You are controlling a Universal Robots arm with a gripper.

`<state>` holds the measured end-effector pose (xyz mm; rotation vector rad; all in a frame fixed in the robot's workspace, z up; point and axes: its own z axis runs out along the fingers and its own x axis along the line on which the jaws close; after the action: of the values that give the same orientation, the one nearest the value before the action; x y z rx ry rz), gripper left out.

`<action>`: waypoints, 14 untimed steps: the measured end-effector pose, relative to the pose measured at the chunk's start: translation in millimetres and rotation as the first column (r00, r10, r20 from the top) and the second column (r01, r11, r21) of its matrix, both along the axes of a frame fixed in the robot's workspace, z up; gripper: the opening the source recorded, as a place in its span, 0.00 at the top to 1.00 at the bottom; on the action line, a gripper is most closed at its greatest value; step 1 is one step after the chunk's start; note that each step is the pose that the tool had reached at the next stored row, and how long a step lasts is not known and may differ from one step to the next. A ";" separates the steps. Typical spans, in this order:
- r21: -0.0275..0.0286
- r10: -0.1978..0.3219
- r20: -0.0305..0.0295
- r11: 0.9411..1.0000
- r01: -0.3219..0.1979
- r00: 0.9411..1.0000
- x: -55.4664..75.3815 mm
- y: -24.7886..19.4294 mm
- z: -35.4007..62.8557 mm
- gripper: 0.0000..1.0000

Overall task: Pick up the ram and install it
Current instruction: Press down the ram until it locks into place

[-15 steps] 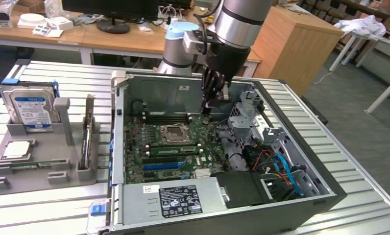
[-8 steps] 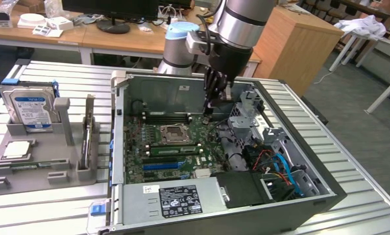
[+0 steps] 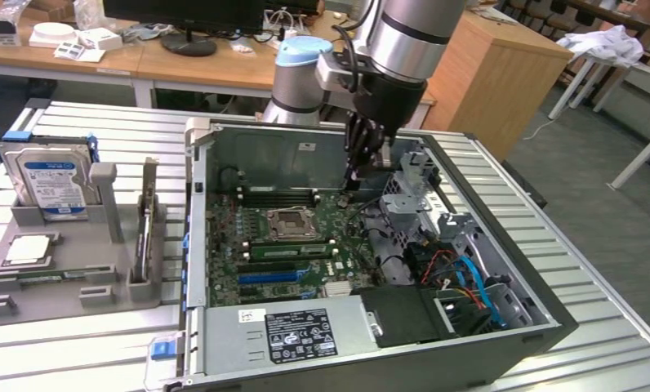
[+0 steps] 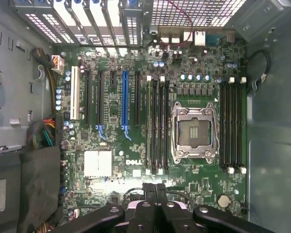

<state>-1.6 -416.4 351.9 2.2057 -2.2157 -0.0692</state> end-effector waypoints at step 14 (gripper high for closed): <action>0.002 0.000 0.000 1.000 0.000 1.000 0.1 5.1 -1.2 0.90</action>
<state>-1.5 -411.3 350.7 2.2064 -2.2164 -0.0709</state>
